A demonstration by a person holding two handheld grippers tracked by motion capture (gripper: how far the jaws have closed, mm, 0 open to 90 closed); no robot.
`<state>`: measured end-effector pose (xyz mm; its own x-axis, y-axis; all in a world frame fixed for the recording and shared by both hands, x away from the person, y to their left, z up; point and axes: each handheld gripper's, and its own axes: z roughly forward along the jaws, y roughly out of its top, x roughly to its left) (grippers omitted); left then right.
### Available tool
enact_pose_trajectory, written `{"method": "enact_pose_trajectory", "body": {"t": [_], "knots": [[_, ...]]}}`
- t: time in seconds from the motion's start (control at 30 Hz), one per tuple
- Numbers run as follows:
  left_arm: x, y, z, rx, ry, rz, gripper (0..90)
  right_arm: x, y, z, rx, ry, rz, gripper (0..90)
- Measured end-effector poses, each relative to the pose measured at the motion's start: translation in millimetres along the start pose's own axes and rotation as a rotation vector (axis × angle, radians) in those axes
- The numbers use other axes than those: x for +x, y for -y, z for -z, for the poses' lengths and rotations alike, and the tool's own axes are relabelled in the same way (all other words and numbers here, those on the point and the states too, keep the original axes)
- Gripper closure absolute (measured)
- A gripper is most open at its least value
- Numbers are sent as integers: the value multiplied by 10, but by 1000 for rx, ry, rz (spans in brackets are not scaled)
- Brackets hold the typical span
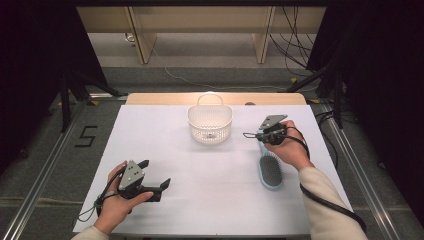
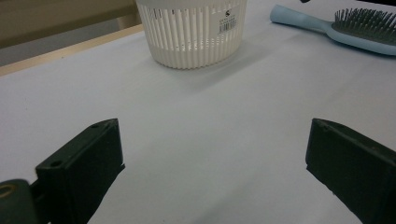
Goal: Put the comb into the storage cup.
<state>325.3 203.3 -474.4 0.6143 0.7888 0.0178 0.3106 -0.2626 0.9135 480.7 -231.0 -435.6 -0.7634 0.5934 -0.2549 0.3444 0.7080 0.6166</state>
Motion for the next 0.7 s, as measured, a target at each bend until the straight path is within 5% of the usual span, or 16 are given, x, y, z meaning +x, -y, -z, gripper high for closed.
{"method": "enact_pose_trajectory", "body": {"t": [0.33,0.7], "knots": [[4,3,-4,1,4,0,35,-79,-2,-371,130,4,-6,900],[-1,6,-6,1,8,1,37,-105,55,-424,200,29,-5,900]]}}
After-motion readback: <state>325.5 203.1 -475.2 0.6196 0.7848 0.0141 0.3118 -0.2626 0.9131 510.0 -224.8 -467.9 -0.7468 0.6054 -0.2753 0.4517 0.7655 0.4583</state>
